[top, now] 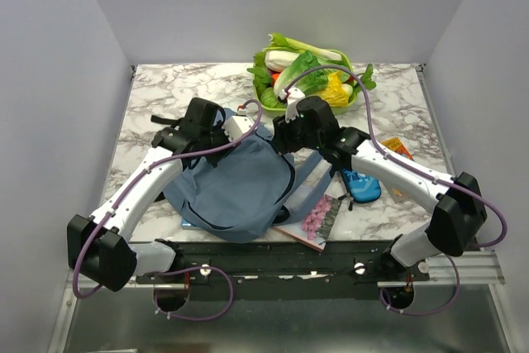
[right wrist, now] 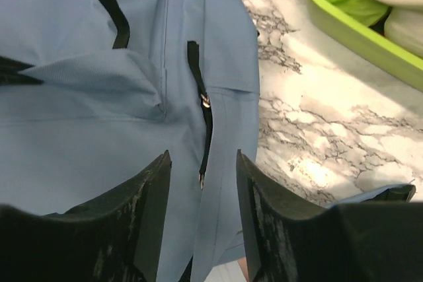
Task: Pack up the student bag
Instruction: Unzip the student bag at the center of the board.
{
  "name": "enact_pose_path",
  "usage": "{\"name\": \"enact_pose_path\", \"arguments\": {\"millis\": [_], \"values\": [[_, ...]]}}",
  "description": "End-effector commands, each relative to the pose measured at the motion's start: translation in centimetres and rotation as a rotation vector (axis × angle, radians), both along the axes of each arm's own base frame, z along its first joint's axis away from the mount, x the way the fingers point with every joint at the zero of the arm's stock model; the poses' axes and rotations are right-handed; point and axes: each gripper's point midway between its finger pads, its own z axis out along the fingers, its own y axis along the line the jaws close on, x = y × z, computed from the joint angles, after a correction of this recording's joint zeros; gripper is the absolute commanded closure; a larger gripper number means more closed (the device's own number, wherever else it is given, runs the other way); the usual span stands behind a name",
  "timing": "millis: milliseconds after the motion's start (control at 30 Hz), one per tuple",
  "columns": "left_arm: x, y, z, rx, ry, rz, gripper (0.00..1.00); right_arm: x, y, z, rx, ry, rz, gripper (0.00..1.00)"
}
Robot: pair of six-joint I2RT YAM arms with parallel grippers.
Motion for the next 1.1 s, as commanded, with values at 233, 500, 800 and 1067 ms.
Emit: {"name": "enact_pose_path", "arguments": {"millis": [233,500,800,1067], "values": [[0.0,-1.3,1.2,-0.082,-0.023,-0.023,1.0,-0.9,0.0,-2.3,-0.117,0.035,0.127,0.52],[-0.4,-1.5,1.9,-0.096,-0.013,-0.027,1.0,1.5,1.4,-4.4,-0.184,0.026,0.14,0.52],[-0.6,-1.3,2.2,-0.095,-0.02,-0.026,1.0,2.7,2.1,-5.2,-0.198,0.03,0.124,0.64],[-0.5,-1.1,2.3,-0.092,-0.031,-0.018,1.0,2.6,1.8,-4.1,-0.174,0.011,0.101,0.99]]}}
